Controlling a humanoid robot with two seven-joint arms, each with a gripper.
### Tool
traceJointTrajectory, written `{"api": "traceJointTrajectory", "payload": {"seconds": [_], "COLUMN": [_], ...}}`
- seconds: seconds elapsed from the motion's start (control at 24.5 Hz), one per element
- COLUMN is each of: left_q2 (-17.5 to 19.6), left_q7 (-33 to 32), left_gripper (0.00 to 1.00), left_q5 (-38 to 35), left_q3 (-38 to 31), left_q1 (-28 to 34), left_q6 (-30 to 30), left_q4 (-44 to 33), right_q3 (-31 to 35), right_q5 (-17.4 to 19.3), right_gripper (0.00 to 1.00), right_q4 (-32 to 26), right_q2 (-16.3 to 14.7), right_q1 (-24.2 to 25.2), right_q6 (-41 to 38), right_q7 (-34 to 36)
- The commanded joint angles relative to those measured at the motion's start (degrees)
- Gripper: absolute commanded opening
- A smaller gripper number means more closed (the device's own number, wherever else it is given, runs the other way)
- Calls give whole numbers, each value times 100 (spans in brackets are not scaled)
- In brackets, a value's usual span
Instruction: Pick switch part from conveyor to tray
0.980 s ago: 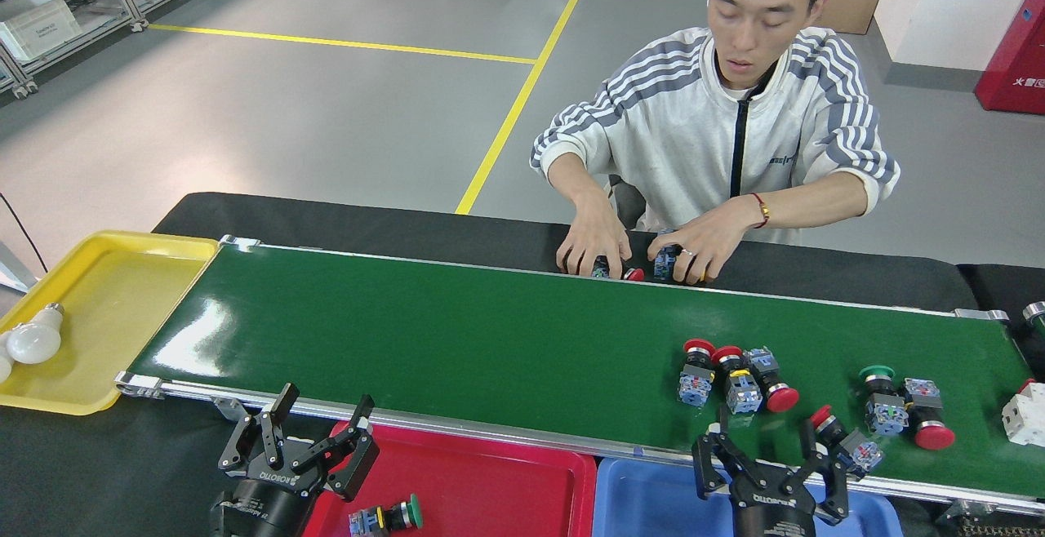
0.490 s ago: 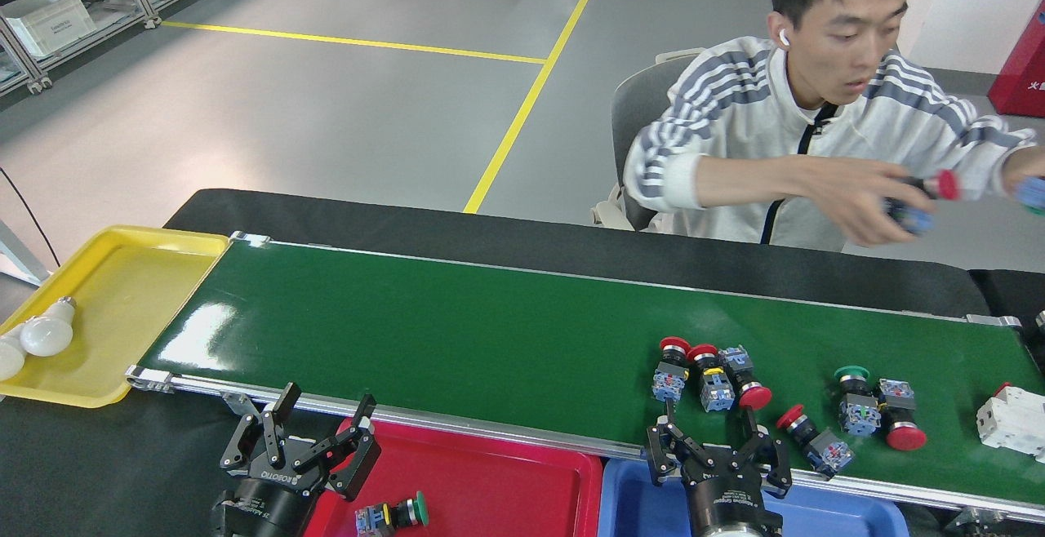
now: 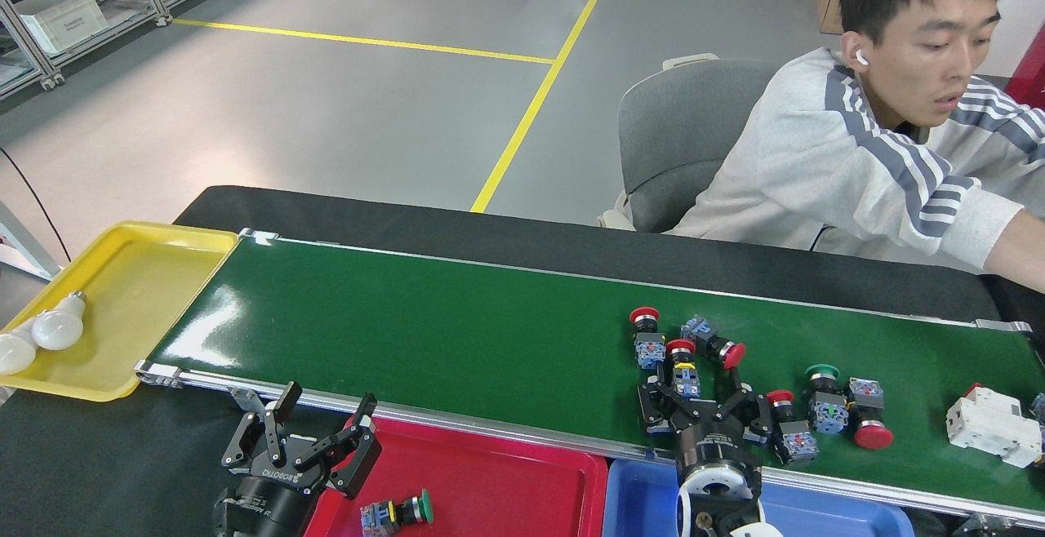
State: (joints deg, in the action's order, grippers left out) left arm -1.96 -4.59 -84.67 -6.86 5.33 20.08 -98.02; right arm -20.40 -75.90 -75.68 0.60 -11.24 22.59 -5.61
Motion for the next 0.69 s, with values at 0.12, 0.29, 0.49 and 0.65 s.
{"api": "traceJointTrajectory", "payload": {"seconds": [0.12,0.29,0.49,0.65], "left_q2": [29,29,29,29], "left_q7": [20,28,20,20], "left_gripper": [100,100,100,100], "left_q5": [-14,-14,-14,-94], "left_q3": [27,27,97,458], "left_q1": [-68,-59,-15,-85], "left_q6": [66,75,84,66], "left_q4": [-51,-51,-51,-24], "right_q3": [1,-25,-754,-1519], "right_q5": [14,14,5,-21], "right_gripper": [1,1,1,57], "right_q4": [-298,-816,-1573,-1968], "right_q2": [19,19,-16,-69], "right_q1": [8,298,676,957], "right_q6": [-413,-764,-1388,-2118], "right_q7": [-46,-55,-63,-19]}}
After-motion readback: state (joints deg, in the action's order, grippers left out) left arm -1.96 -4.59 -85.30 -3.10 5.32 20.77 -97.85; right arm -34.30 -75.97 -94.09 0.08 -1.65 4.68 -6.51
